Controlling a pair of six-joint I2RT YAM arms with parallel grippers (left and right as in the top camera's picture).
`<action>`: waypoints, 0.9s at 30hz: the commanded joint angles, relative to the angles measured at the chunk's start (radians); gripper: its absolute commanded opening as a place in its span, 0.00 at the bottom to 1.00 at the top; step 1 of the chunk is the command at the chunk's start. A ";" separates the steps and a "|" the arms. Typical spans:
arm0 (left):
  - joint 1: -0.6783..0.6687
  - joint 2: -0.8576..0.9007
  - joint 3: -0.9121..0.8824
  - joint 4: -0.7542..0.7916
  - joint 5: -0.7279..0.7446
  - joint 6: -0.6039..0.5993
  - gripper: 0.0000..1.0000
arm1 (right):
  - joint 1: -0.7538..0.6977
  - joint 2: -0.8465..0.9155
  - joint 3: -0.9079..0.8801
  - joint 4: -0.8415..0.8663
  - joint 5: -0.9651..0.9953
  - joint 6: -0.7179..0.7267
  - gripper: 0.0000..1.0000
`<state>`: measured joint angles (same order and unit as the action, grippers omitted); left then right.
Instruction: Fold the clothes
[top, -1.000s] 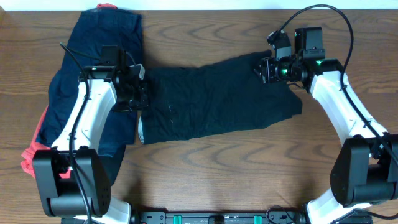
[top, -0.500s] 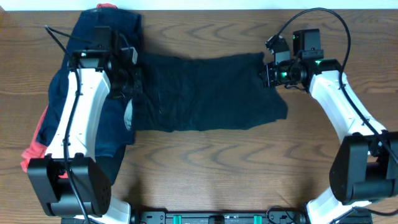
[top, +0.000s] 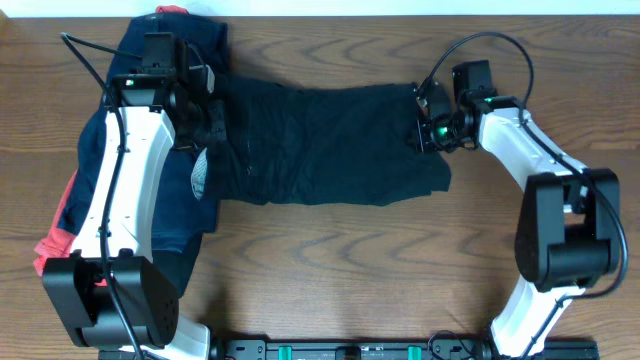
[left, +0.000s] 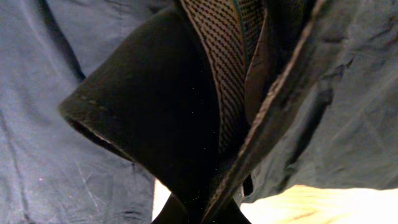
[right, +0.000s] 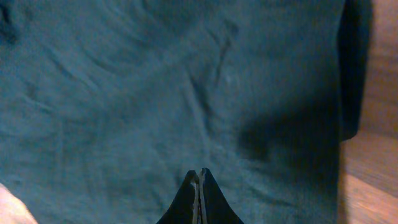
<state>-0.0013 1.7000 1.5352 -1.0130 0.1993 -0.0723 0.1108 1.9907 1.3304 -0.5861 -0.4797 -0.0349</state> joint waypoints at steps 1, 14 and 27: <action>-0.006 -0.002 0.040 0.005 -0.021 -0.065 0.06 | 0.010 0.042 0.006 -0.002 -0.034 -0.015 0.01; -0.188 0.008 0.040 0.152 0.002 -0.254 0.06 | 0.015 0.142 0.006 0.010 -0.034 -0.007 0.01; -0.447 0.031 0.040 0.417 -0.003 -0.383 0.06 | 0.017 0.144 0.006 0.011 -0.034 -0.007 0.01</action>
<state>-0.4091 1.7279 1.5448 -0.6296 0.1951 -0.4137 0.1131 2.0933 1.3327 -0.5751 -0.5236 -0.0345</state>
